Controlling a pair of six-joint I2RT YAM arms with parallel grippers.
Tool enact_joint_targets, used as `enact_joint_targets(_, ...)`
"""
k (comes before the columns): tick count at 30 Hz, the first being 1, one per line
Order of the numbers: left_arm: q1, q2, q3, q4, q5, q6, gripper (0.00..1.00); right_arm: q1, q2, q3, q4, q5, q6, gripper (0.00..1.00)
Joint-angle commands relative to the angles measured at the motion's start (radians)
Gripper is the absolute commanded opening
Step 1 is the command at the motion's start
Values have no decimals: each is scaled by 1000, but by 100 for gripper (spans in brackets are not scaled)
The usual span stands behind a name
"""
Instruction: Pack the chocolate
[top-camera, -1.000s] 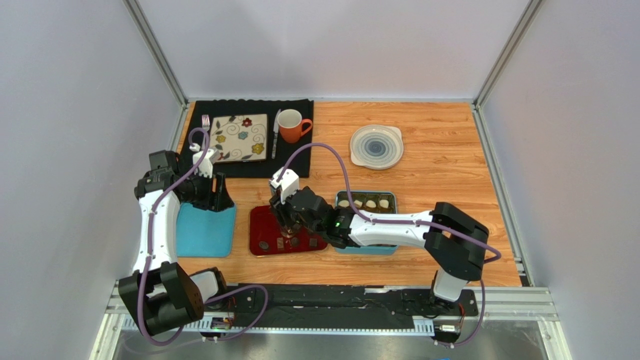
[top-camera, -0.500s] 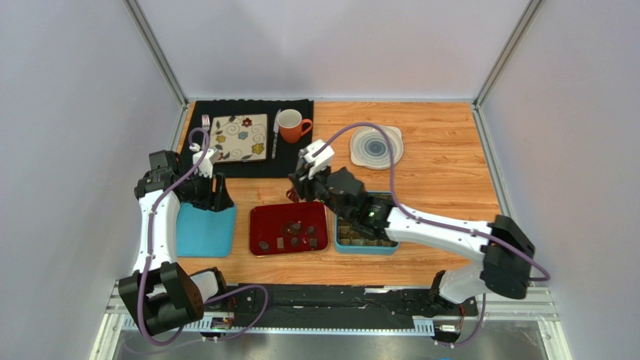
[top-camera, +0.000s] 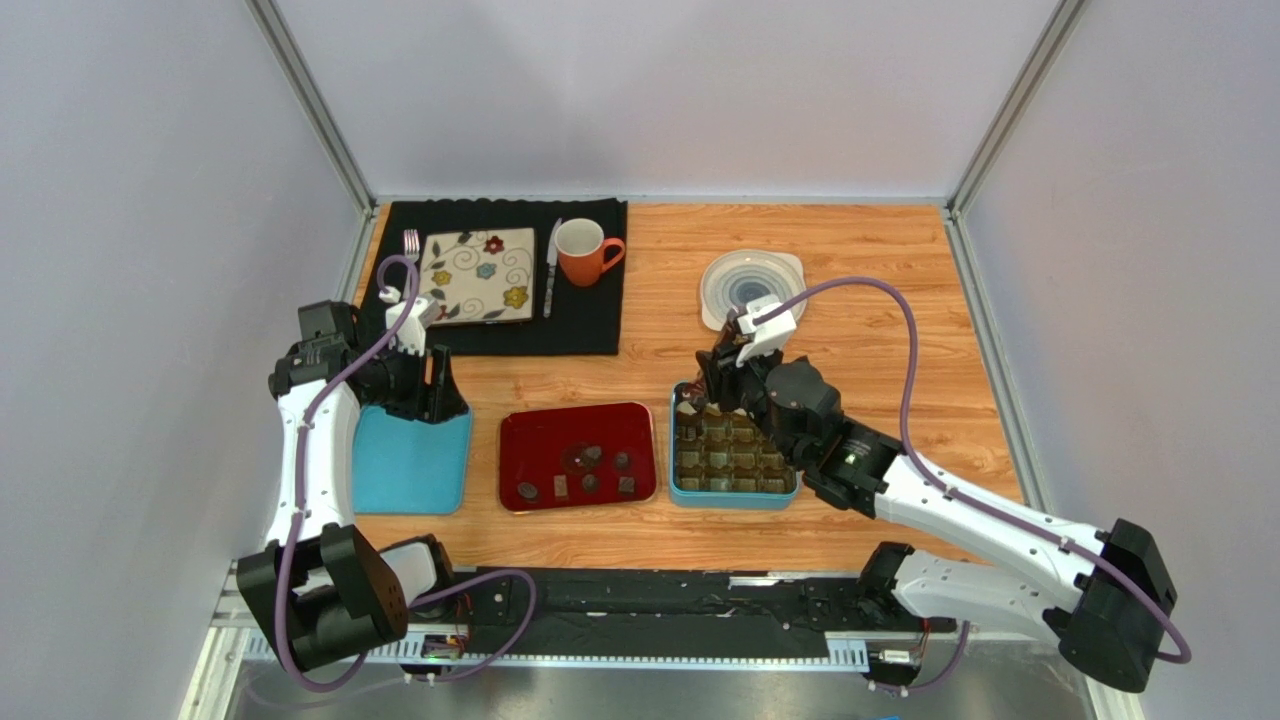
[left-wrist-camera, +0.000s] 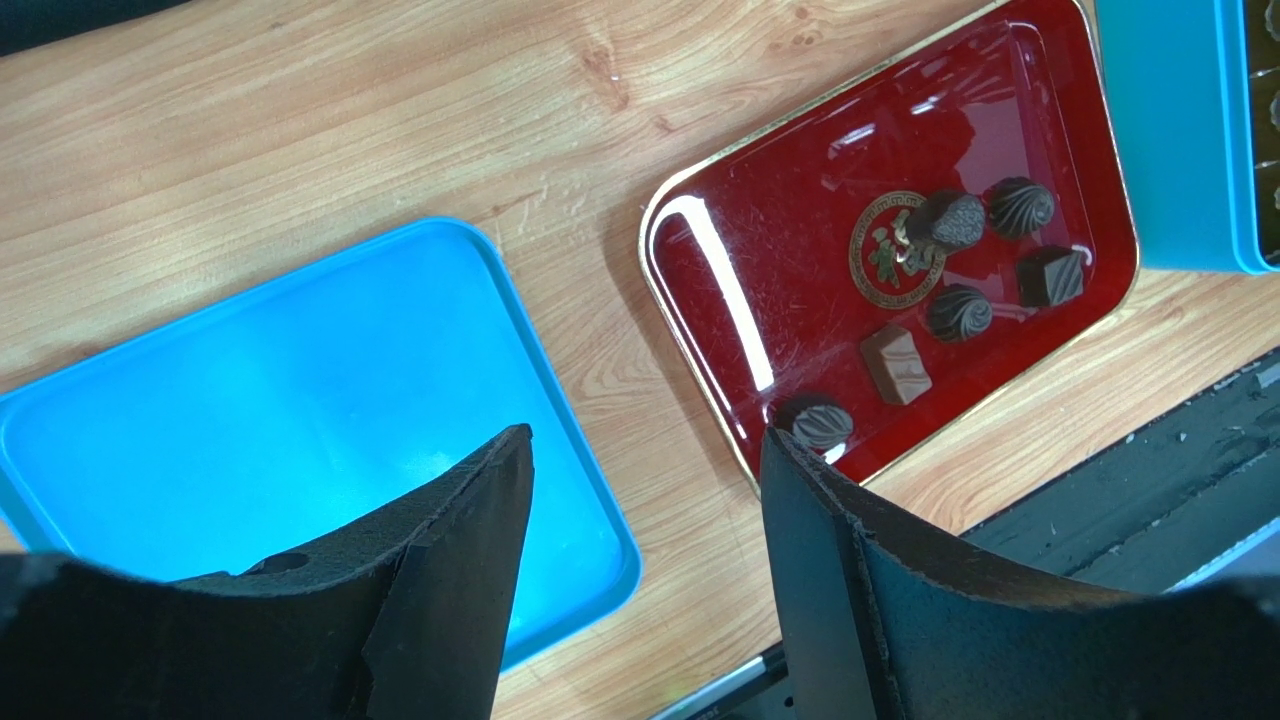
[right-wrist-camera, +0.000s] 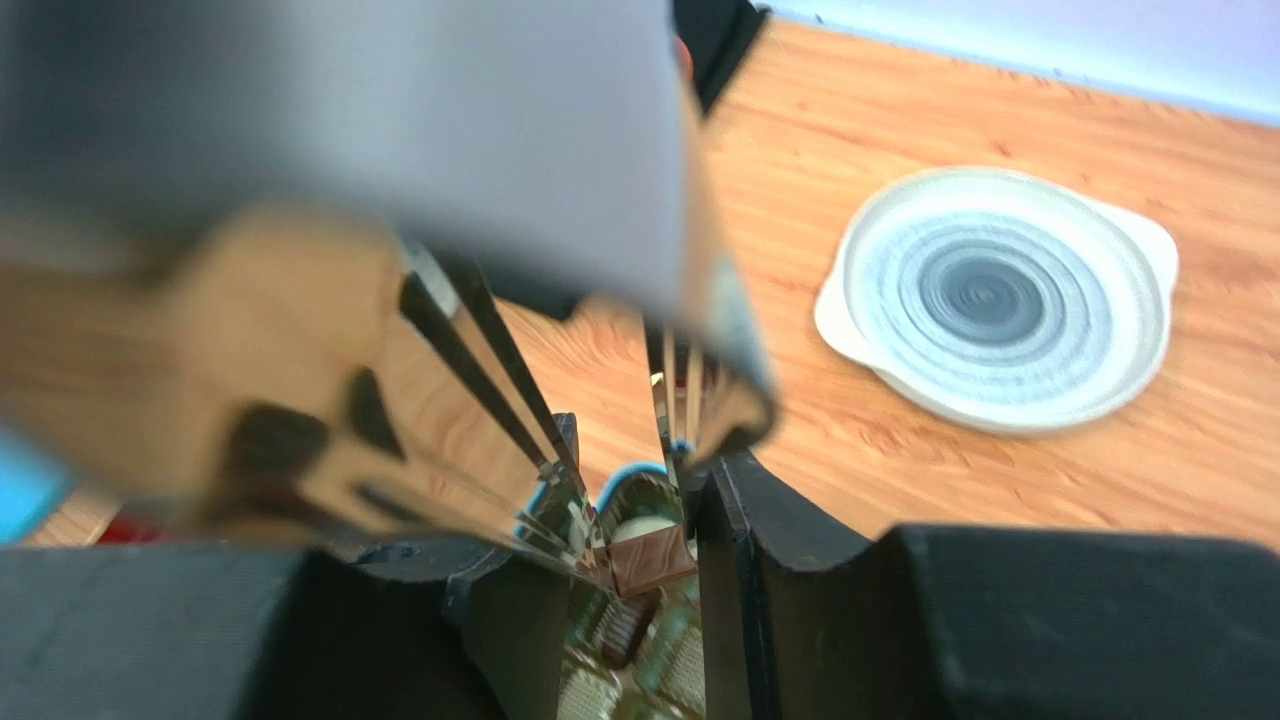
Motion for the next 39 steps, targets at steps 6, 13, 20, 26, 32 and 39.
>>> enact_joint_targets(6,10,-18,35,-10,37,19,66,-24,-83,-60,-50,54,40,33)
enact_joint_targets(13,10,-16,35,-10,41,19,66,-26,-72,-63,-52,42,50,38)
enact_joint_targets(20,10,-18,32,-10,34,27,66,-24,-63,-65,-50,34,63,48)
enact_joint_targets(26,10,-19,29,-10,34,27,66,-26,-70,-66,-56,17,73,50)
enact_joint_targets(32,10,-21,27,-8,34,25,66,-21,-70,-27,-26,-40,67,47)
enact_joint_targets(39,8,-27,24,-10,29,30,66,62,21,67,9,-69,41,42)
